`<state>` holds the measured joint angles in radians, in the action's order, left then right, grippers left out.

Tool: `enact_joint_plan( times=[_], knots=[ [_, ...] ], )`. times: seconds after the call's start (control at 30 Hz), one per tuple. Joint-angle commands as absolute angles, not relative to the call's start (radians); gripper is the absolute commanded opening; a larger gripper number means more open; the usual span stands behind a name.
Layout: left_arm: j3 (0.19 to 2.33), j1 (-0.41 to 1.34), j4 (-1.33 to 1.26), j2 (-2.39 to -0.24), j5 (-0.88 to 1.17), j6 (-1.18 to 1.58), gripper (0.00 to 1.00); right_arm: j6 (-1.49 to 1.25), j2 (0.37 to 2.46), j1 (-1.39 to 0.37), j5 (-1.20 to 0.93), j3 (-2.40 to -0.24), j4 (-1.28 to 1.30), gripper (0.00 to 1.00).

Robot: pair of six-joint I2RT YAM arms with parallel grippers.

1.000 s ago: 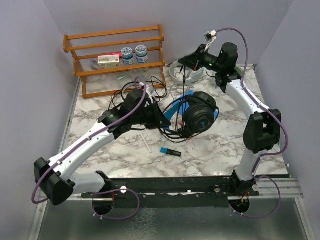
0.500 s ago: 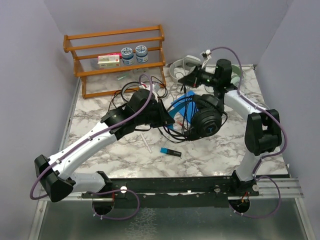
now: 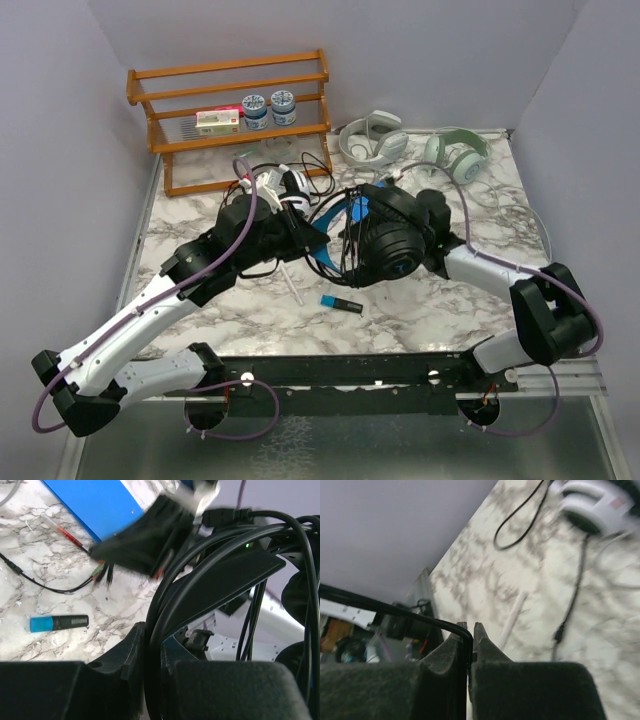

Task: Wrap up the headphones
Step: Wrap the headphones cable around the headphones, then place the headphones at the corner of the board.

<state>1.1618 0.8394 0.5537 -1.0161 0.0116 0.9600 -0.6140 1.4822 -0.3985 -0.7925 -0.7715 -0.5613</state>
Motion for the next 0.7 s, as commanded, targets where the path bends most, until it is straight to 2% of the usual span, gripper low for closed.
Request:
enact_joint_plan(
  times=[0.0, 0.13, 0.27, 0.47, 0.67],
  knots=[
    [1.08, 0.785, 0.367, -0.962, -0.011, 1.078, 0.0, -0.728, 1.421, -0.556, -0.653, -0.611, -0.699, 0.01],
    [0.975, 0.738, 0.297, -0.934, -0.028, 1.162, 0.0, -0.877, 1.393, -0.646, -0.546, -0.484, -0.904, 0.0],
    [0.909, 0.72, 0.367, -0.89, -0.167, 1.175, 0.0, -0.898, 1.415, -0.729, -0.442, -0.475, -0.919, 0.0],
    [0.712, 0.7, 0.492, -0.703, -0.309, 1.306, 0.0, -0.97, 1.55, -0.902, -0.279, -0.458, -1.053, 0.0],
    [0.571, 0.68, 0.567, -0.549, -0.428, 1.421, 0.0, -1.034, 1.724, -0.954, -0.28, -0.525, -1.157, 0.0]
  ],
)
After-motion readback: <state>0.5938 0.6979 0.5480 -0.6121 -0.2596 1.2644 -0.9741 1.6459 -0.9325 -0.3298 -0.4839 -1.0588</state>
